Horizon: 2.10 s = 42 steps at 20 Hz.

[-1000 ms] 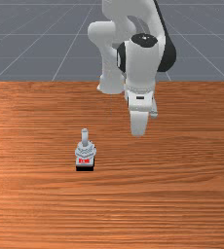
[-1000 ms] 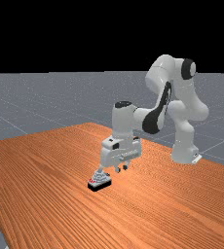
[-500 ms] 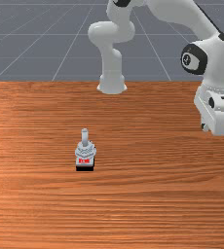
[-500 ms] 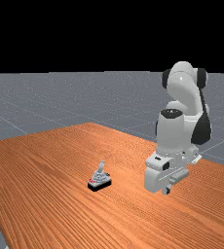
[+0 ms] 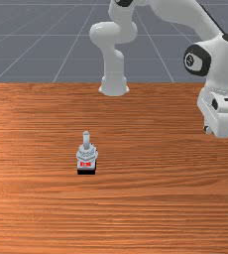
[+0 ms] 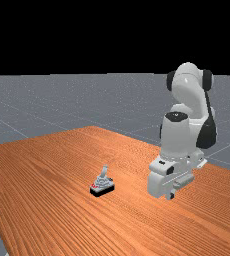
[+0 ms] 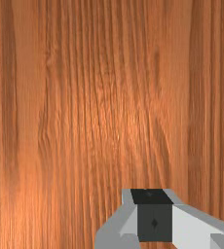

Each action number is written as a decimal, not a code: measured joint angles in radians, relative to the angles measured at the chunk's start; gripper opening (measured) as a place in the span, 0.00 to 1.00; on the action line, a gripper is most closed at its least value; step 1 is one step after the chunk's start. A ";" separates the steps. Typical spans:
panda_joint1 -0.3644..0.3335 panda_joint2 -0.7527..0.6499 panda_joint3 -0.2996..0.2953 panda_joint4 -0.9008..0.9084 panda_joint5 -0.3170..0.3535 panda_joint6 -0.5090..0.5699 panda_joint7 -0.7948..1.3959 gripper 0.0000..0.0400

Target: Turn on the trigger

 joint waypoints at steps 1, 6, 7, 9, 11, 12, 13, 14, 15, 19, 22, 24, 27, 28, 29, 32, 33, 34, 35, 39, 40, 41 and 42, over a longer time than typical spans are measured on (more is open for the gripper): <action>0.000 0.001 0.000 0.000 0.000 0.001 0.000 0.00; -0.004 -0.003 0.001 -0.007 -0.001 0.004 -0.013 0.00; 0.000 -0.001 -0.004 -0.003 -0.008 -0.003 -0.003 0.00; 0.001 -0.001 -0.005 -0.001 -0.009 -0.006 -0.002 0.00; -0.004 -0.002 0.001 0.002 0.001 -0.012 -0.010 0.00; -0.007 -0.008 0.004 -0.009 0.006 0.003 -0.014 0.00; -0.009 -0.005 0.007 -0.005 -0.007 -0.001 -0.046 0.00; -0.006 -0.016 0.004 -0.024 -0.004 0.007 -0.026 0.00; -0.006 -0.026 0.006 -0.042 -0.005 0.014 -0.030 0.00; -0.003 -0.121 0.017 -0.204 -0.004 0.080 -0.026 0.00; 0.059 -0.351 0.011 -0.586 -0.079 0.309 0.171 0.00; 0.037 -0.455 0.096 -0.732 0.157 0.330 0.014 0.00; 0.098 -0.560 0.107 -0.863 0.058 0.330 0.122 0.00; 0.140 -0.544 0.122 -0.816 -0.083 0.135 0.347 0.00; 0.160 -0.571 0.155 -0.847 -0.091 0.088 0.406 0.00; 0.205 -0.626 0.216 -0.899 -0.098 0.035 0.487 0.00; 0.203 -0.735 0.201 -1.054 0.043 0.293 0.310 0.00; 0.210 -0.746 0.199 -1.073 0.085 0.321 0.326 0.00; 0.203 -0.733 0.210 -1.058 0.051 0.298 0.408 0.00; 0.184 -0.768 0.202 -1.110 0.073 0.305 0.528 0.00; 0.177 -0.796 0.188 -1.140 0.077 0.309 0.479 0.00; 0.164 -0.825 0.178 -1.171 0.089 0.311 0.493 0.00; 0.145 -0.862 0.165 -1.209 0.102 0.310 0.517 0.00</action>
